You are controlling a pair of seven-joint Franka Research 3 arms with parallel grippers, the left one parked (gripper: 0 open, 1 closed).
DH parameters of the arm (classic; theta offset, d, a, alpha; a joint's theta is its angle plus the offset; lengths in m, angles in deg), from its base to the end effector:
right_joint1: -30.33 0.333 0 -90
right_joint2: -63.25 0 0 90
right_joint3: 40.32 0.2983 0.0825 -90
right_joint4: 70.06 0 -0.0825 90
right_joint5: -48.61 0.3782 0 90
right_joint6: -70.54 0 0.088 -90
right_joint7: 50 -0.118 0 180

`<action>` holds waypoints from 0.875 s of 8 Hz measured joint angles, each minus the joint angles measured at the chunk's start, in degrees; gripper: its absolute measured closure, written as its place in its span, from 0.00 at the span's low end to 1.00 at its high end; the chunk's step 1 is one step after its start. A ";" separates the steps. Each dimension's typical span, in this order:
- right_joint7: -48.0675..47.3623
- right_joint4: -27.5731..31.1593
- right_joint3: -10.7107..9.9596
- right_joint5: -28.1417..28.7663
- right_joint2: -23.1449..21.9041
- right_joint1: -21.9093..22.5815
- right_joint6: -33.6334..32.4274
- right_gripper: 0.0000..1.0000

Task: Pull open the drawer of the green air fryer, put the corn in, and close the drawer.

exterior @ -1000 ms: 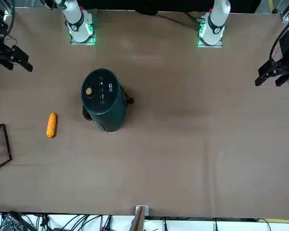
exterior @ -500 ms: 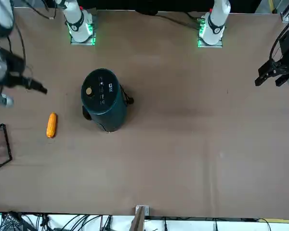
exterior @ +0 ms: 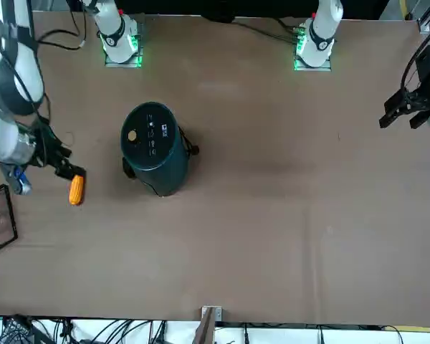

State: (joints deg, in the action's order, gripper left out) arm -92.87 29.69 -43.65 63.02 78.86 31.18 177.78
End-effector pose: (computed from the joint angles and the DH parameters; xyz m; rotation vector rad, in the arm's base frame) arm 0.6088 -0.0027 0.3838 -2.6846 1.2677 0.3088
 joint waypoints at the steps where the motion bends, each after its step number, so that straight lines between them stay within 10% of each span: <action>1: -5.01 1.57 0.01 2.06 0.89 0.00 1.79 0.00; 7: -13.27 13.78 0.64 16.23 2.72 2.05 14.30 0.00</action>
State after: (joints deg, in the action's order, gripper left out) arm -106.14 43.46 -43.01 79.26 81.58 33.23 192.08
